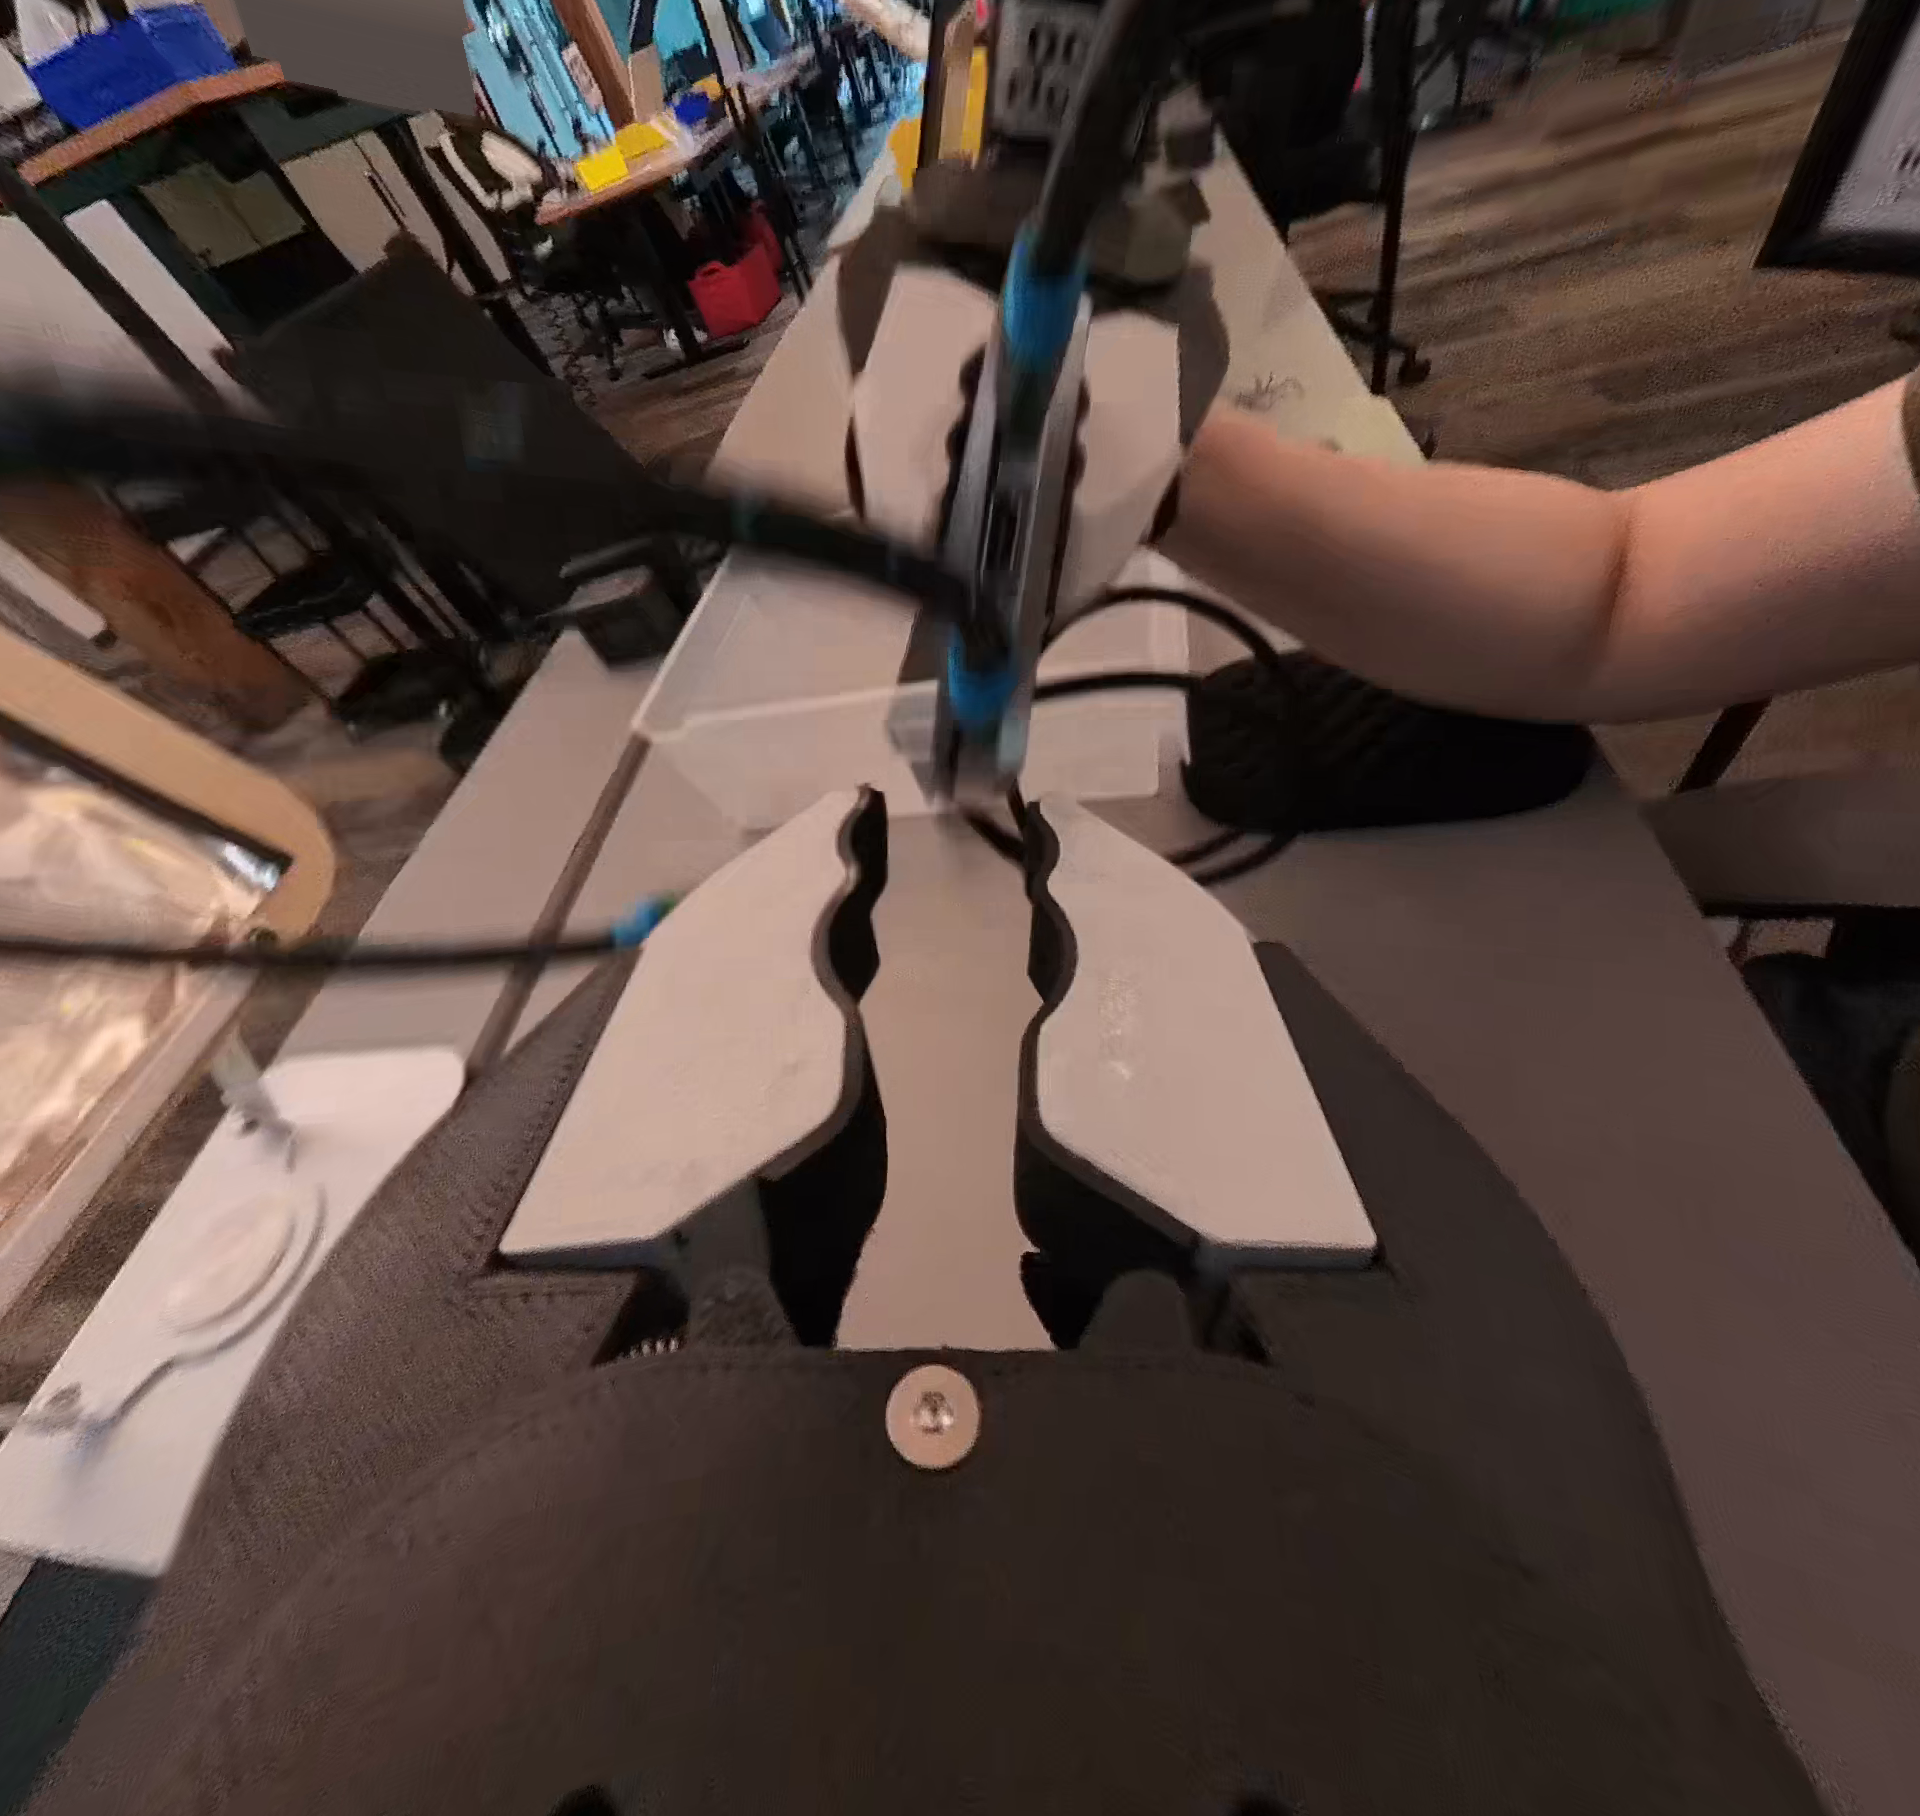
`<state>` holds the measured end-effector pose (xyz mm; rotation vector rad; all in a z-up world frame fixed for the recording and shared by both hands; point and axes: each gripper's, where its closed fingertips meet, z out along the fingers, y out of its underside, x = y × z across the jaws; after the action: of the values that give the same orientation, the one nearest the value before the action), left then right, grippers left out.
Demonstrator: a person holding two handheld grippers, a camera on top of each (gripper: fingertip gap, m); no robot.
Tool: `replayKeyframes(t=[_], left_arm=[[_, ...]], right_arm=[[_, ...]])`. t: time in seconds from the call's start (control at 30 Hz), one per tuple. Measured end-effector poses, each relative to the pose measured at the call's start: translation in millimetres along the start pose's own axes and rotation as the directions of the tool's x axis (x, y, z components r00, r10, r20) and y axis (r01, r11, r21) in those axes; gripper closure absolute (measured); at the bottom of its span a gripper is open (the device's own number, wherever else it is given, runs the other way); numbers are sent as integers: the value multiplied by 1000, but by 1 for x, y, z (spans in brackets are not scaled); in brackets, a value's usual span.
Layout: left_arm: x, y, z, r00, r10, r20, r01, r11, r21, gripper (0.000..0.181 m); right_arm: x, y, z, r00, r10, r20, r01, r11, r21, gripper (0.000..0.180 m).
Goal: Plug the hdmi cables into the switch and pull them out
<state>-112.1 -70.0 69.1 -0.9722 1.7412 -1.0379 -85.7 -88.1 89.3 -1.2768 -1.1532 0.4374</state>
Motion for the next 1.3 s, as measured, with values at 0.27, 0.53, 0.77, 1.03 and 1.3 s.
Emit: replayKeyframes(t=[0.27, 0.53, 0.77, 1.03, 1.3], left_arm=[[-73, 9, -64, 938, -178, 297, 159, 983, 89, 159], [-69, 4, -65, 945, -214, 249, 183, 973, 141, 167], [-57, 20, -33, 966, -113, 232, 116, 993, 0, 166], [-51, 32, -14, 975, -119, 185, 129, 991, -43, 166], [-44, 35, -6, 982, -100, 163, 114, 991, -75, 167]], right_arm=[[52, -46, -78, 919, -56, -391, 133, 976, 171, 158], [125, -19, -204, 434, -232, -870, 300, 948, -103, 158], [160, 60, -236, 355, -384, -852, 179, 923, -341, 158], [171, 101, -248, 385, -370, -846, 146, 929, -340, 158], [118, 174, -236, 783, -134, -607, -154, 904, -399, 157]])
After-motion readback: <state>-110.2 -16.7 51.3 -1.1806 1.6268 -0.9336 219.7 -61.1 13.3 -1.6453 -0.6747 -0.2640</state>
